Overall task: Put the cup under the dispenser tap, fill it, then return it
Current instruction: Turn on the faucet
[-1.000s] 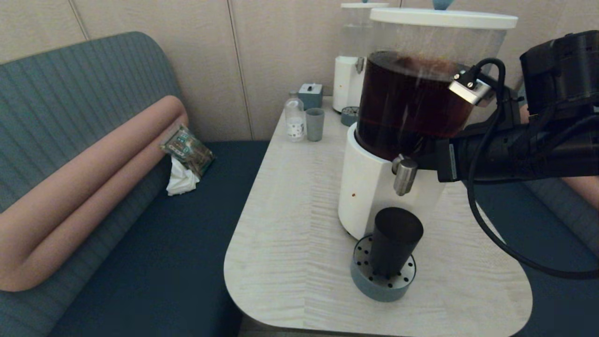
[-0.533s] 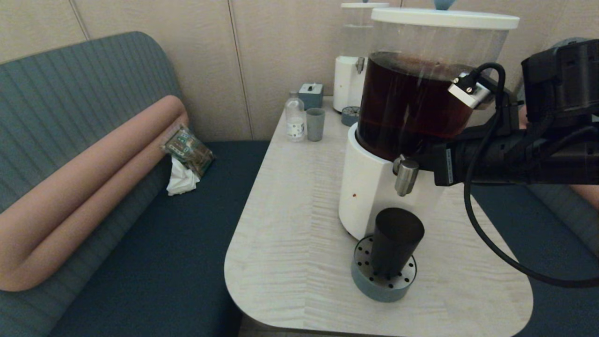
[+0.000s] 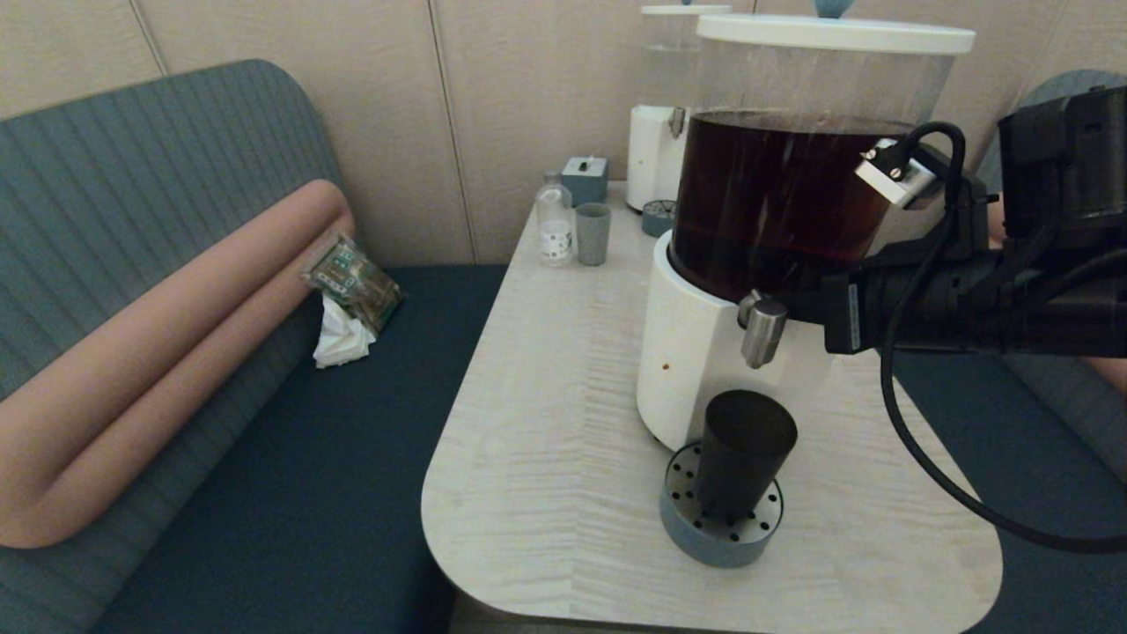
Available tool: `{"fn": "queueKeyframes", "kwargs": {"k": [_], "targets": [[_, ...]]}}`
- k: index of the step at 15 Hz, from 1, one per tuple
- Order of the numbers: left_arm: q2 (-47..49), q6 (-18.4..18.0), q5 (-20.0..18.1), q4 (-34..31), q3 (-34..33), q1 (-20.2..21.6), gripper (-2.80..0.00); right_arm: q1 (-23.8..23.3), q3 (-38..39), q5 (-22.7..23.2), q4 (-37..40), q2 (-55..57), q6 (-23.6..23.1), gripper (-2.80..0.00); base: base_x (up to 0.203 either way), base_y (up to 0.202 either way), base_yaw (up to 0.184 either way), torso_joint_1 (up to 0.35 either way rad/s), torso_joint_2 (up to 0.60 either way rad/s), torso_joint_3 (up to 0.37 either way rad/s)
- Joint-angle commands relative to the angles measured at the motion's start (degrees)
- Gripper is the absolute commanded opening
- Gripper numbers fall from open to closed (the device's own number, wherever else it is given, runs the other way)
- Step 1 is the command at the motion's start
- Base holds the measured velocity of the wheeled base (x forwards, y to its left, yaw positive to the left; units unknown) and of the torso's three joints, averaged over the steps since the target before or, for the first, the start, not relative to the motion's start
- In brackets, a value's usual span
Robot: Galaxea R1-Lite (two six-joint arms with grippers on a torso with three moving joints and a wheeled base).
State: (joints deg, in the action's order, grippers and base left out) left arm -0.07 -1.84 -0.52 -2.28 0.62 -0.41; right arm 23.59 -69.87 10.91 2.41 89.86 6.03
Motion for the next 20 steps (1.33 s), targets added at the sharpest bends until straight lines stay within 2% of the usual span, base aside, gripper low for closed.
{"fn": "queueKeyframes", "kwargs": {"k": [1, 15, 20], "targets": [[0.1, 0.0, 0.0, 0.0, 0.0, 0.0, -2.80, 0.2, 0.8, 0.2, -1.4, -0.2, 0.0, -2.80, 0.000, 0.000, 0.000, 0.000, 0.00, 0.000], [0.1, 0.0, 0.0, 0.0, 0.0, 0.0, -2.80, 0.8, 2.3, 0.5, -3.6, -1.7, -1.6, -2.80, 0.000, 0.000, 0.000, 0.000, 0.00, 0.000], [0.1, 0.0, 0.0, 0.0, 0.0, 0.0, -2.80, 1.4, 3.7, 0.6, -9.0, -1.5, -1.7, -2.80, 0.000, 0.000, 0.000, 0.000, 0.00, 0.000]]}}
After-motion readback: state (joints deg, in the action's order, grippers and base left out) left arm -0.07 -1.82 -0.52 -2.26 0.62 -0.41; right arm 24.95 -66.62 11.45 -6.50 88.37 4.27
